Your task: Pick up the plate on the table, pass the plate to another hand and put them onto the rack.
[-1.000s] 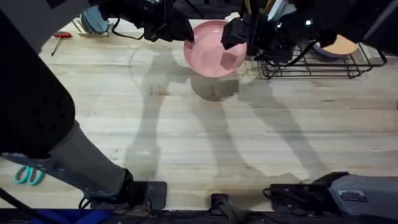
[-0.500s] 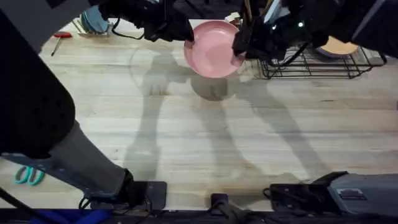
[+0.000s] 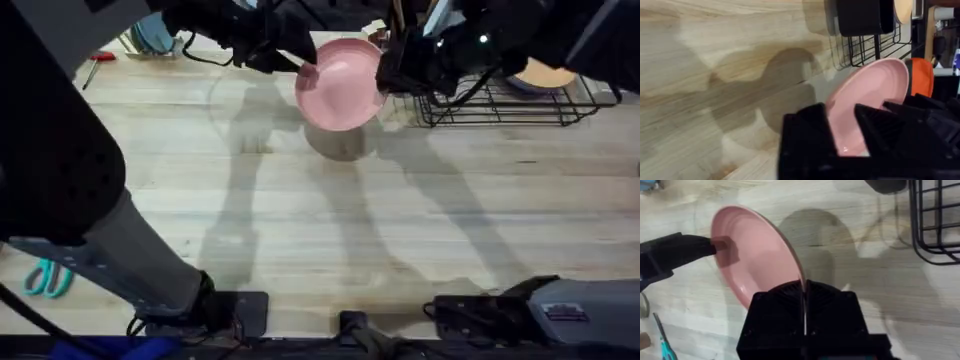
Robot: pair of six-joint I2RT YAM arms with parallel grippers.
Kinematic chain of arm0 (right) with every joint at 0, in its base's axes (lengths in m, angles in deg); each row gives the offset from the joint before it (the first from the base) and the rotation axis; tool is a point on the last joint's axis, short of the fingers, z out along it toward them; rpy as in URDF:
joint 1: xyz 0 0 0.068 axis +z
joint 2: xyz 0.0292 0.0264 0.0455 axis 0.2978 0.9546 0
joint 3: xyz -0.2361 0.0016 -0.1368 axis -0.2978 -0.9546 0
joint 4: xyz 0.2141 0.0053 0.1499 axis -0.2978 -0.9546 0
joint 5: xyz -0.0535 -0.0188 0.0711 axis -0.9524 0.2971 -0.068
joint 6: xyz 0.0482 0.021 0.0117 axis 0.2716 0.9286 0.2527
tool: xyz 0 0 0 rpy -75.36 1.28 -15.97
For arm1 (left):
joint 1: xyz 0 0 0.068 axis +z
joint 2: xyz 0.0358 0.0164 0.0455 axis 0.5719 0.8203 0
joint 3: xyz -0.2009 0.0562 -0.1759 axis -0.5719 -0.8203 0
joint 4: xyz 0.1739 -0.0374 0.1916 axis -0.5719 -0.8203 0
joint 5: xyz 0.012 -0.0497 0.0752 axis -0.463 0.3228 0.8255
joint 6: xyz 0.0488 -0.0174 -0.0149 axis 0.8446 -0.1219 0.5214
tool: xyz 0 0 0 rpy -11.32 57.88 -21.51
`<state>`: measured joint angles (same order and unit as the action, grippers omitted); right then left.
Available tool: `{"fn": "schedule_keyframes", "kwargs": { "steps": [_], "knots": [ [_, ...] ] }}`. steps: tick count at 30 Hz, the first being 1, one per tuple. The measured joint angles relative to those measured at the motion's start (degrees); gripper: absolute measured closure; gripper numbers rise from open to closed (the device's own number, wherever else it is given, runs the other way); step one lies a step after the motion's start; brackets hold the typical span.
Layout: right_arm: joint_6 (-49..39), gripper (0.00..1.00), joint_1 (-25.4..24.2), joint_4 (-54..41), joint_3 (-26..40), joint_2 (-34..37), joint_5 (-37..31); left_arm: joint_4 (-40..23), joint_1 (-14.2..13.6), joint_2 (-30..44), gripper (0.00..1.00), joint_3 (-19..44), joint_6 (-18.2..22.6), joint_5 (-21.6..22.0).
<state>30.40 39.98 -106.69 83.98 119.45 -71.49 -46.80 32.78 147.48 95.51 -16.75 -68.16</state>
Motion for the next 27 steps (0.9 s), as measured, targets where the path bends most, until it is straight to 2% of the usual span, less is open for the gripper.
{"fn": "schedule_keyframes", "kwargs": {
  "steps": [1,2,4,5,11,15,21,27],
  "knots": [
    [-0.07,0.972,0.00,-0.03,0.00,0.00,-0.02,0.32,-0.01,0.00,0.505,0.00,0.06,-0.10],
    [-0.17,0.972,0.00,-0.07,0.00,-0.01,-0.14,0.72,-0.01,0.00,0.377,0.00,0.02,-0.19],
    [-0.39,0.972,-0.09,-0.16,0.00,0.00,-0.42,2.14,-0.01,0.00,0.061,0.00,-0.24,-0.47],
    [-0.46,0.972,-0.21,-0.12,0.00,0.00,-0.71,2.67,-0.01,0.00,0.022,0.00,-0.33,-0.62],
    [-3.61,0.972,-1.01,-0.38,0.00,-0.31,-1.62,5.84,0.08,-0.76,0.006,0.00,-0.37,-1.00],
    [-8.21,0.972,-1.25,-0.44,0.00,-1.85,-1.97,7.02,1.00,-4.21,0.006,0.00,-0.37,-1.13],
    [-18.57,0.972,-1.25,-0.60,0.00,-6.16,-2.14,7.23,5.59,-12.34,0.006,0.02,-0.37,-1.28],
    [-33.41,0.972,-1.25,-0.95,0.00,-13.58,-2.38,7.00,10.60,-16.95,0.006,0.02,-0.37,-1.30]
  ]
}}
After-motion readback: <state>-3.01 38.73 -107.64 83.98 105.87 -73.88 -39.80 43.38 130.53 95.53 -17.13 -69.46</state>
